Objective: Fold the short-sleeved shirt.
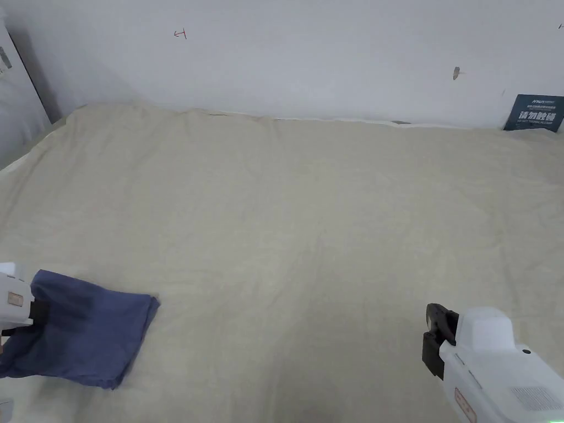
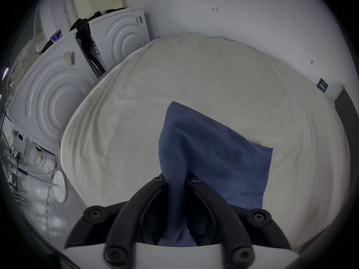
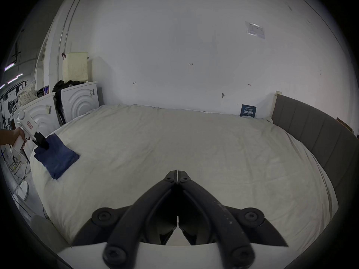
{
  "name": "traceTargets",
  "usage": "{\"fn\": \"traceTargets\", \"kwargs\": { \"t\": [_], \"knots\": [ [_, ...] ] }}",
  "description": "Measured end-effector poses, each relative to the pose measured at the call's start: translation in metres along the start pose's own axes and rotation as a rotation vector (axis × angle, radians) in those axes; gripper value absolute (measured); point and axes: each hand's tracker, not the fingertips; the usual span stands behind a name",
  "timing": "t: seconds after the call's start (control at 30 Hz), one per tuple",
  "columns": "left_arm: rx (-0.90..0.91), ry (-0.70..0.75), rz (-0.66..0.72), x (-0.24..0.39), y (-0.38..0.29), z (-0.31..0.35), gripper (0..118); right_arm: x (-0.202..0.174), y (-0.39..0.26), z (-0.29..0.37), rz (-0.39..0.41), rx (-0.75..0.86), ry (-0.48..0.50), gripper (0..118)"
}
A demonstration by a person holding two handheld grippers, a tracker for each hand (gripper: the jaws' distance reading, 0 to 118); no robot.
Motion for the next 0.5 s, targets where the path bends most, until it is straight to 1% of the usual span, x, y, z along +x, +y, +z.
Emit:
{"fn": "traceTargets", "kwargs": {
  "t": [0.03, 0.1, 0.13, 0.2, 0.23, 0.33, 0.5],
  "knots": [
    [-0.010, -0.003, -0.003, 0.002, -0.001, -0.001, 38, 0.000, 0.000, -0.001, 0.001, -0.002, 0.002, 2],
    [-0.010, 0.000, -0.001, 0.003, 0.001, -0.006, 99, 0.000, 0.001, 0.000, -0.001, -0.005, -0.002, 2],
    [-0.023, 0.003, 0.004, 0.006, 0.001, -0.007, 118, 0.001, 0.002, 0.001, -0.004, -0.005, -0.003, 2],
    [-0.017, 0.018, 0.019, 0.016, -0.001, -0.002, 114, 0.003, 0.005, 0.005, -0.012, 0.004, -0.009, 2],
    [0.050, -0.018, 0.026, 0.020, 0.001, 0.005, 113, 0.004, 0.006, 0.008, -0.017, 0.008, -0.013, 2],
    [0.073, -0.050, 0.030, 0.040, 0.005, 0.030, 111, 0.011, 0.013, 0.019, -0.028, 0.024, -0.016, 2],
    [0.320, -0.124, 0.016, 0.086, 0.006, 0.105, 112, 0.026, 0.031, 0.048, -0.035, 0.098, -0.021, 2]
  ]
}}
